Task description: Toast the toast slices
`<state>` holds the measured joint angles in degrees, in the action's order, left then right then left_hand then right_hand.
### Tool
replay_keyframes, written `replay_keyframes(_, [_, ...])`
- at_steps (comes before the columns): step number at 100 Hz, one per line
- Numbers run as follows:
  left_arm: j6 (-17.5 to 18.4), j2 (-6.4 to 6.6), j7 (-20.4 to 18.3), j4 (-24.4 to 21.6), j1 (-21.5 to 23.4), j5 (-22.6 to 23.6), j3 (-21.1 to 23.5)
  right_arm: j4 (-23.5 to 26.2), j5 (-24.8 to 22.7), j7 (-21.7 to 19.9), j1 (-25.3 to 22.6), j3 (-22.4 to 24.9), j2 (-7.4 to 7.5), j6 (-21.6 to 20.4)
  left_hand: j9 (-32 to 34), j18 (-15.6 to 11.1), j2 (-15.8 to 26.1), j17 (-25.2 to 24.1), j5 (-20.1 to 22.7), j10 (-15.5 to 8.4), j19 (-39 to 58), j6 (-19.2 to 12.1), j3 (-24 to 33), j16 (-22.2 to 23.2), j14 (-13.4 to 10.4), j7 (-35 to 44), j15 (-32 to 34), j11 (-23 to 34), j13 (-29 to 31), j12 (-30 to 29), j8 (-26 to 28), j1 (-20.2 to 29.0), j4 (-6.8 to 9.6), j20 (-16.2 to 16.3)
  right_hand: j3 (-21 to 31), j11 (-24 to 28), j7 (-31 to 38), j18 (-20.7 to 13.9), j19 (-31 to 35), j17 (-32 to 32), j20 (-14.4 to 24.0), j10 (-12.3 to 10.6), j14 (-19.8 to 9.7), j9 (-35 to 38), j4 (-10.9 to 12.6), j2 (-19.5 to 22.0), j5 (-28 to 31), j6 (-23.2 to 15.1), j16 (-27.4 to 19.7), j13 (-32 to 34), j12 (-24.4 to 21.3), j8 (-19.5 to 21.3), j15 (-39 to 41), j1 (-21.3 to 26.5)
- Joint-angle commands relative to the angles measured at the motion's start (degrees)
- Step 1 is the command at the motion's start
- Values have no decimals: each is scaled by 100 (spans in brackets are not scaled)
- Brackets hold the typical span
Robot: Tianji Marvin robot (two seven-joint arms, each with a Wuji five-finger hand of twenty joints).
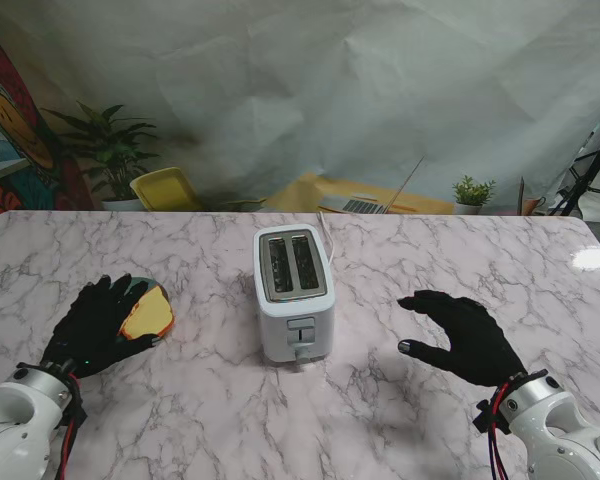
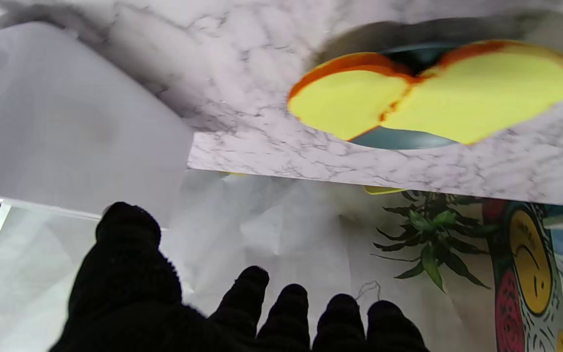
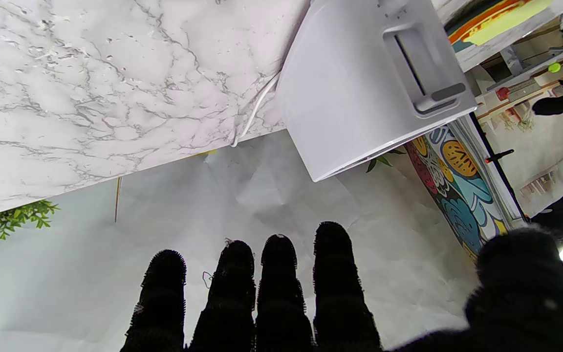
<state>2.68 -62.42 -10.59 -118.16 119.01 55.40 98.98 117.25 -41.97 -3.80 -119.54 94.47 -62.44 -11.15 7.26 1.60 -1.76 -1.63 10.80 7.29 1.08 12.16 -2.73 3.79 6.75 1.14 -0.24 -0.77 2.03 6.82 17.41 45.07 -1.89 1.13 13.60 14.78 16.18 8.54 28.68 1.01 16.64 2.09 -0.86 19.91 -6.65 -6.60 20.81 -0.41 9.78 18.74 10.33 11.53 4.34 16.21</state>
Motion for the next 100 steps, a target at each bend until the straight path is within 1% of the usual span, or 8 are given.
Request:
replay_keyframes(1, [75,102,-127,-32,147,11,261,6,11,-10,-34,3,-10,8,-230,-161,-71,7,-263,100,-199,140,24,18,-48,-142,-109,-74,-128,-89,-64,-213,46,78,39,9,-121,-65,-86,-19,81,8,-10,-36,126,-136,32,55,-44,12,-7,80,-41,46])
replay_keyframes(20, [568,118,-289,65,305,110,910,16,34,-35,-39,8,-8,17,-243,-164,-260,13,-343,114,-186,193,36,11,-27,-229,-109,-98,-128,-175,-167,-263,33,100,42,10,-124,-66,-85,-18,82,10,-11,-21,127,-133,30,54,-44,12,-7,83,-43,51])
replay_keyframes(32, [826,141,-308,225,288,348,1133,18,53,-34,-47,16,-11,21,-252,-202,-384,14,-302,141,-181,248,63,-16,-11,-285,-115,-106,-131,-366,-656,-228,40,180,41,7,-125,-62,-87,-20,83,12,-8,-25,126,-135,30,61,-44,12,-8,84,-44,50])
replay_keyframes(37, [941,158,-329,317,245,434,1197,17,58,-25,-52,21,-13,24,-269,-250,-452,18,-316,168,-183,281,67,-27,-11,-282,-124,-119,-142,-390,-709,-196,44,185,41,4,-127,-61,-86,-17,84,13,-10,-29,126,-130,28,60,-44,18,-9,84,-42,48])
replay_keyframes(49, [1203,215,-426,577,68,657,1282,12,74,-2,-62,38,-19,21,-281,-334,-625,34,-302,206,-182,356,80,-116,-19,-353,-128,-159,-144,-602,-1079,-70,70,180,41,3,-128,-60,-84,-15,86,16,-14,-28,126,-130,31,63,-43,20,-9,85,-42,51])
replay_keyframes(69, [1628,320,-612,947,-227,1082,1289,14,102,1,-77,56,-23,37,-287,-409,-735,50,-319,221,-176,437,99,-131,-38,-392,-131,-146,-138,-612,-1293,26,83,189,40,3,-130,-60,-80,-12,89,13,-13,-23,126,-128,32,69,-43,24,-9,86,-41,52])
replay_keyframes(73, [1705,337,-637,1002,-262,1156,1284,15,109,1,-80,57,-24,40,-288,-428,-754,49,-283,216,-174,439,90,-121,-50,-388,-127,-146,-140,-612,-1581,53,96,213,39,3,-131,-60,-80,-13,89,14,-15,-22,126,-123,32,69,-43,20,-9,86,-43,50])
replay_keyframes(100, [2288,454,-524,1475,-498,1788,1268,19,155,-37,-72,48,-20,44,-290,-477,-802,46,-306,263,-204,513,120,-178,-54,-374,-168,-146,-159,-612,-1664,153,113,184,35,4,-134,-57,-79,-12,91,14,-16,-24,127,-112,37,79,-42,26,-8,86,-41,54])
